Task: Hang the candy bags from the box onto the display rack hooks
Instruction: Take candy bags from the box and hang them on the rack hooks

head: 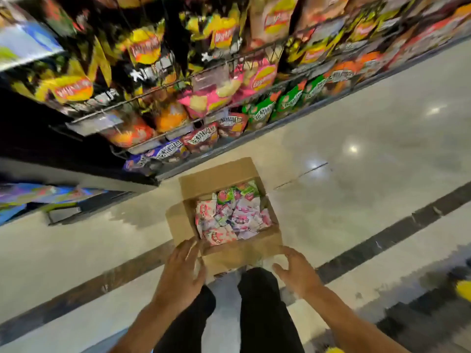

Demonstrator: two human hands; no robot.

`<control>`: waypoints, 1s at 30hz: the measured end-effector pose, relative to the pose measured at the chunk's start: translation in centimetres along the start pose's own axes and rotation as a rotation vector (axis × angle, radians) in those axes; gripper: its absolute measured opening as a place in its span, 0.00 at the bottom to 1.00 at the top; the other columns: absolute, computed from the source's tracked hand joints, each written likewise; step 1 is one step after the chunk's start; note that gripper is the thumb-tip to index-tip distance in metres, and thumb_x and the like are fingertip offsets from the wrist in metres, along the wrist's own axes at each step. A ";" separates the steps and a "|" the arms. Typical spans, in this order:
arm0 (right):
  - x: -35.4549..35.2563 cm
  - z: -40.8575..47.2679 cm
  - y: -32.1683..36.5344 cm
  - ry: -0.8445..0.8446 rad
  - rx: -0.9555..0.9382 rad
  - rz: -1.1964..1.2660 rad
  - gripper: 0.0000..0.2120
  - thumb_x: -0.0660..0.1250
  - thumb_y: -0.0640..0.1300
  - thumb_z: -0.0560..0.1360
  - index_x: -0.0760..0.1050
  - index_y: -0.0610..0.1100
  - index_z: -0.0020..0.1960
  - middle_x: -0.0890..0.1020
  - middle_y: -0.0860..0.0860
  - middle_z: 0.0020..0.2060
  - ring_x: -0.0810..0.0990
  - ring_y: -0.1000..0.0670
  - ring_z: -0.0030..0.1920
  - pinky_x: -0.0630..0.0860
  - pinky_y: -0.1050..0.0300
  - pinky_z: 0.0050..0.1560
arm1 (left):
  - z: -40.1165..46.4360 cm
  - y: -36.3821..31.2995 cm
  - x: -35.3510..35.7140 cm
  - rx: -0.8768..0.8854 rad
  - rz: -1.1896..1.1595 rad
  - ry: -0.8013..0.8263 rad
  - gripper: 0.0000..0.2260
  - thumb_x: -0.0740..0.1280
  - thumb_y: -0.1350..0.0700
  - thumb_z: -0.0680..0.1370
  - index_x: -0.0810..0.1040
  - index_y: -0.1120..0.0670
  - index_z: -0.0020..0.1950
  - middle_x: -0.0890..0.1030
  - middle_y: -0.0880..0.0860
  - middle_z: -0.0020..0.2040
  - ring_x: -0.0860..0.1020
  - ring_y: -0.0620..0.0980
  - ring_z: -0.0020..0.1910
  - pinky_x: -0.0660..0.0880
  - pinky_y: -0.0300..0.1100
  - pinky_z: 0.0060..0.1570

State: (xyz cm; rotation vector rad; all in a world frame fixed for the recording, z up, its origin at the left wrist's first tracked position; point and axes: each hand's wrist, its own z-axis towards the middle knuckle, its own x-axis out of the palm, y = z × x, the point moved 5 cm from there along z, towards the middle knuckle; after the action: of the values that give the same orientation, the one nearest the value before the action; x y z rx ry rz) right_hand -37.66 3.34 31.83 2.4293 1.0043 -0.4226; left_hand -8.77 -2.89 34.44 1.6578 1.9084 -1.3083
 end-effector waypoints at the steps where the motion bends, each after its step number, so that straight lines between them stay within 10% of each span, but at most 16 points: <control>1: 0.8 3.3 -0.5 0.032 -0.011 -0.010 0.23 0.68 0.49 0.79 0.71 0.44 0.71 0.77 0.48 0.66 0.77 0.46 0.66 0.68 0.65 0.62 | 1.6 0.5 2.2 0.005 -0.006 -0.027 0.26 0.68 0.50 0.76 0.71 0.55 0.73 0.73 0.56 0.72 0.64 0.54 0.72 0.69 0.55 0.68; 8: 8.3 25.2 -5.2 0.109 -0.014 0.088 0.14 0.69 0.45 0.79 0.76 0.42 0.63 0.82 0.47 0.58 0.82 0.48 0.53 0.77 0.63 0.47 | 12.8 7.4 19.9 -0.087 -0.142 0.081 0.29 0.75 0.57 0.74 0.71 0.56 0.74 0.71 0.56 0.74 0.70 0.59 0.72 0.69 0.54 0.69; 12: 13.9 34.9 -9.0 0.106 -0.003 0.158 0.25 0.71 0.46 0.77 0.71 0.41 0.71 0.80 0.48 0.62 0.79 0.49 0.62 0.73 0.57 0.60 | 17.4 11.0 28.0 -0.121 -0.165 0.146 0.28 0.67 0.49 0.76 0.70 0.58 0.74 0.70 0.58 0.74 0.66 0.60 0.74 0.67 0.57 0.71; 16: 18.3 41.5 -11.6 0.076 0.044 0.237 0.09 0.72 0.48 0.77 0.75 0.46 0.52 0.77 0.55 0.39 0.76 0.56 0.42 0.67 0.58 0.48 | 21.5 13.7 33.4 -0.119 -0.137 0.206 0.32 0.57 0.42 0.73 0.69 0.56 0.75 0.70 0.57 0.74 0.66 0.60 0.74 0.64 0.58 0.72; 21: 21.7 45.5 -12.7 -0.118 0.015 0.340 0.09 0.75 0.46 0.74 0.82 0.40 0.45 0.82 0.51 0.35 0.78 0.65 0.31 0.67 0.75 0.31 | 24.7 15.4 36.1 -0.192 -0.174 0.260 0.32 0.56 0.43 0.73 0.64 0.50 0.77 0.64 0.49 0.77 0.61 0.52 0.75 0.63 0.57 0.72; 30: 20.7 40.5 -10.7 -0.266 -0.200 0.398 0.06 0.71 0.40 0.77 0.74 0.43 0.47 0.79 0.54 0.39 0.80 0.55 0.42 0.72 0.73 0.43 | 24.6 14.2 33.6 -0.267 -0.350 0.277 0.31 0.59 0.43 0.72 0.65 0.48 0.75 0.70 0.48 0.73 0.67 0.51 0.72 0.67 0.55 0.69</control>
State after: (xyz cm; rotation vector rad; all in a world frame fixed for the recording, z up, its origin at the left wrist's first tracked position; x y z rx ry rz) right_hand -35.29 0.28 -14.75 2.2439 0.4149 -0.4632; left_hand -13.93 -1.77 -9.21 1.4778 2.5013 -0.9087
